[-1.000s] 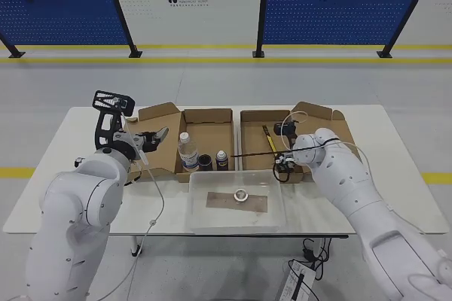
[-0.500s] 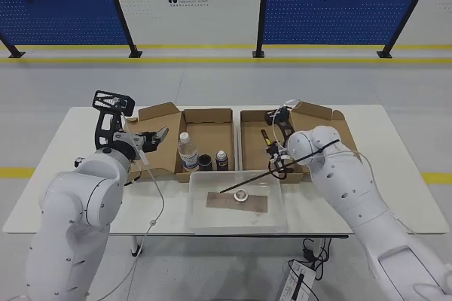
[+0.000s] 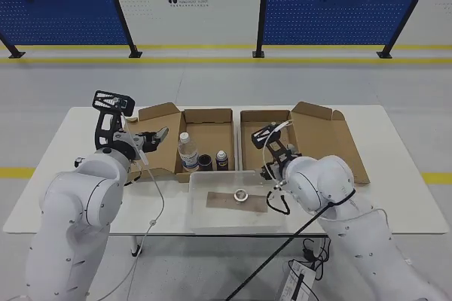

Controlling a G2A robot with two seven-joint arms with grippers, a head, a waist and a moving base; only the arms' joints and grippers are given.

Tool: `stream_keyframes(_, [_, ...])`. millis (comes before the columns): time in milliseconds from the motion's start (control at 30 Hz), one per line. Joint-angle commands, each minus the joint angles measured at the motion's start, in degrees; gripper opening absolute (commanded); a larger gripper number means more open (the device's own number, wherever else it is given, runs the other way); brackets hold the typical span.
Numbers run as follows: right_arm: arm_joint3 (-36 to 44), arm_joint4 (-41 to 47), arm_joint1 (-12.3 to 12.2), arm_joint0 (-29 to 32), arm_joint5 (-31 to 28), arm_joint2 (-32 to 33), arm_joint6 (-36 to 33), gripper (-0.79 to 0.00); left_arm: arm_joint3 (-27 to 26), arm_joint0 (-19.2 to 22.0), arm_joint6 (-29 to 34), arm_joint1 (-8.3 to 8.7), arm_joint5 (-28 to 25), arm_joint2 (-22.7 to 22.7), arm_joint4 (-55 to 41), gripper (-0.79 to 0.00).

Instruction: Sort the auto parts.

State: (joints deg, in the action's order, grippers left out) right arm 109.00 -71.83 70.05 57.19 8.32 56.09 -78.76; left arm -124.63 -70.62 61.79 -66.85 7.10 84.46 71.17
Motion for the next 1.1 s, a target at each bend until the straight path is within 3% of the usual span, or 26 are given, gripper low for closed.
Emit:
stream_keyframes(0, [1.2, -1.4, 0.0, 2.1, 0.5, -0.8, 0.1, 0.000, 0.0, 0.0, 0.0, 0.00, 0.0, 0.0, 0.0, 0.000])
stream_keyframes(200, [1.3, -2.9, 0.4, 5.9, 2.5, -3.2, 1.2, 0.000, 0.0, 0.0, 0.0, 0.00, 0.0, 0.0, 0.0, 0.000])
stream_keyframes(500, [-2.1, 0.3, 1.9, 3.1, 2.3, -5.3, 2.3, 0.000, 0.0, 0.0, 0.0, 0.00, 0.0, 0.0, 0.0, 0.000])
stream_keyframes(1067, [-1.8, 0.3, 2.0, 2.7, 1.9, -5.1, 1.8, 0.000, 0.0, 0.0, 0.0, 0.00, 0.0, 0.0, 0.0, 0.000])
